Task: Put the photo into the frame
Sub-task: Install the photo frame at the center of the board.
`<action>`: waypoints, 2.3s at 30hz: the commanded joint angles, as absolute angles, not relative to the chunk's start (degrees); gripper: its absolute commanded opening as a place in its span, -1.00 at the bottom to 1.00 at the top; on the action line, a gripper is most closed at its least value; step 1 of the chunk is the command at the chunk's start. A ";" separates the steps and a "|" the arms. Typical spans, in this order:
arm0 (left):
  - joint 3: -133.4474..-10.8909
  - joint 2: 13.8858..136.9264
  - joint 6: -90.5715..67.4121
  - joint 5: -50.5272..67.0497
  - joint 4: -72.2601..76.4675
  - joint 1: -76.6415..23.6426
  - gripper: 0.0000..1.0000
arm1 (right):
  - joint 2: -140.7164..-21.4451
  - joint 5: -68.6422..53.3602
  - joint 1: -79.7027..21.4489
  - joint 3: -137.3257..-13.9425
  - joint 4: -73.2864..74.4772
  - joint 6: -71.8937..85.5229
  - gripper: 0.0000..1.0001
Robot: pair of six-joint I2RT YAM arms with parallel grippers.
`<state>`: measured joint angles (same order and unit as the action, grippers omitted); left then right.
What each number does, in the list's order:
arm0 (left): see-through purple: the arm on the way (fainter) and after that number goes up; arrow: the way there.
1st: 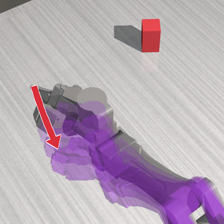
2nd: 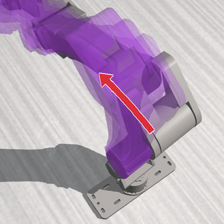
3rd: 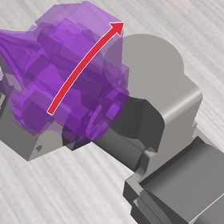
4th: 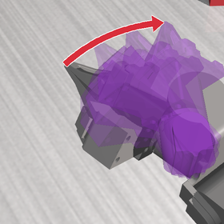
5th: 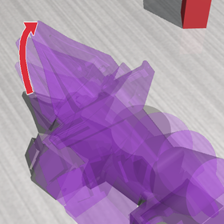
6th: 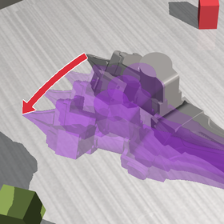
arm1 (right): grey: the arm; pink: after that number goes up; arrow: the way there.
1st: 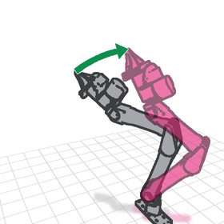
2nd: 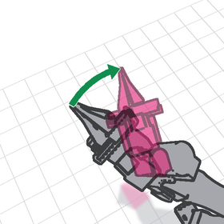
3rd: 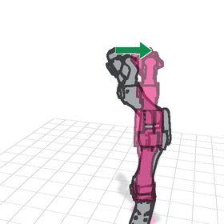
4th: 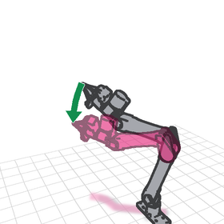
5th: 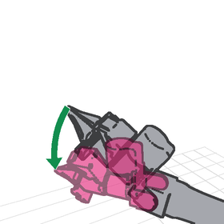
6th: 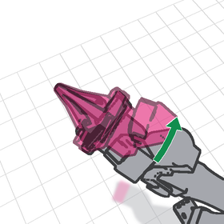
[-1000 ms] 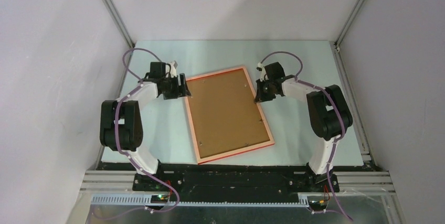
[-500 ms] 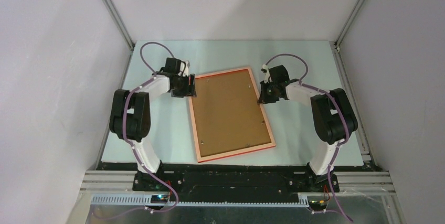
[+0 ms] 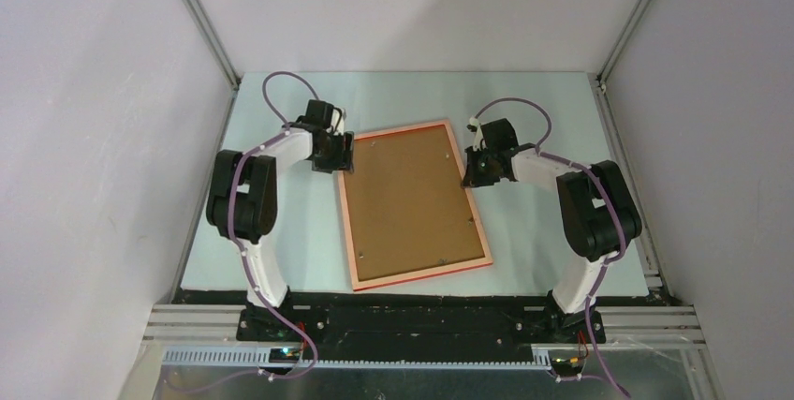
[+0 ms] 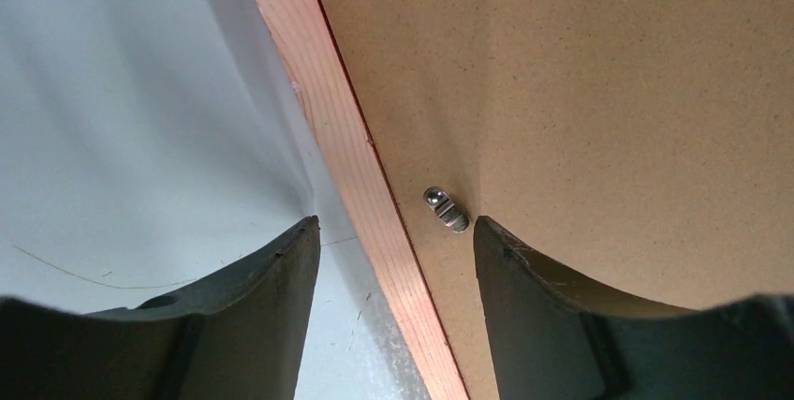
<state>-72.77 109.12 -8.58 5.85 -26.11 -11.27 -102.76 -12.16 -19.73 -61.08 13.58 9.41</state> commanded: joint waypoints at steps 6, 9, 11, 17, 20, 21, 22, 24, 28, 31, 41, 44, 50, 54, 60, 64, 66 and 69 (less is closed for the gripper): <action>-75.56 109.81 -9.03 4.51 -26.42 -11.91 0.34 | -99.07 -13.07 -20.28 -61.71 9.96 8.97 -1.00; -76.29 110.35 -9.24 3.82 -26.79 -11.96 0.34 | -99.13 -13.30 -20.34 -61.70 9.74 8.96 -1.00; -76.64 110.71 -9.64 3.00 -27.14 -11.98 0.33 | -99.09 -13.47 -20.38 -61.71 9.68 8.96 -1.00; -78.19 112.06 -9.84 2.38 -28.19 -12.35 0.23 | -99.02 -13.87 -20.35 -61.73 9.67 8.79 -1.00; -78.19 112.42 -9.84 2.43 -28.48 -12.75 0.18 | -99.13 -13.95 -20.31 -61.72 9.59 8.79 -1.00; -78.00 112.35 -9.80 2.44 -28.57 -12.79 0.14 | -99.12 -13.96 -20.30 -61.71 9.63 8.79 -1.00; -77.85 112.29 -9.78 2.41 -28.57 -12.82 0.12 | -99.13 -13.99 -20.26 -61.70 9.66 8.83 -1.00; -77.22 111.83 -9.57 2.39 -28.62 -12.83 0.06 | -99.18 -14.11 -20.22 -61.73 9.56 8.87 -1.00; -75.45 110.16 -8.52 2.26 -28.65 -12.89 -0.06 | -99.49 -14.46 -20.20 -61.70 9.25 9.05 -1.00; -74.84 109.49 -7.78 2.29 -28.65 -12.91 -0.14 | -99.67 -14.73 -20.21 -61.72 9.11 9.07 -1.00; -74.19 108.60 -6.92 3.13 -28.68 -12.83 -0.28 | -99.60 -14.85 -20.21 -61.70 9.11 9.01 -1.00; -74.09 108.30 -6.78 3.10 -28.66 -12.86 -0.29 | -99.75 -14.92 -20.25 -61.74 9.01 8.97 -1.00; -73.96 107.84 -6.52 3.42 -28.80 -12.85 -0.24 | -100.02 -14.98 -20.30 -61.71 9.02 8.97 -1.00; -73.79 106.75 -6.10 3.80 -29.07 -12.83 0.04 | -99.89 -14.94 -20.30 -61.77 8.96 8.95 -1.00; -72.55 102.71 -4.05 7.26 -29.53 -12.83 0.49 | -100.01 -14.25 -20.18 -61.74 8.77 9.04 -1.00; -70.86 99.78 -1.68 11.36 -30.04 -12.84 0.69 | -100.45 -13.82 -18.72 -61.70 8.14 10.69 -1.00; -69.81 98.42 -0.45 12.91 -30.41 -12.83 0.72 | -100.57 -13.58 -17.76 -61.70 7.98 11.58 -1.00; -68.18 96.52 0.68 15.81 -30.86 -12.91 0.74 | -100.63 -12.30 -16.62 -61.70 7.94 12.82 -1.00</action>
<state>-69.84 100.92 -2.92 10.70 -30.24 -12.53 -102.69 -12.05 -18.63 -60.90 13.02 9.58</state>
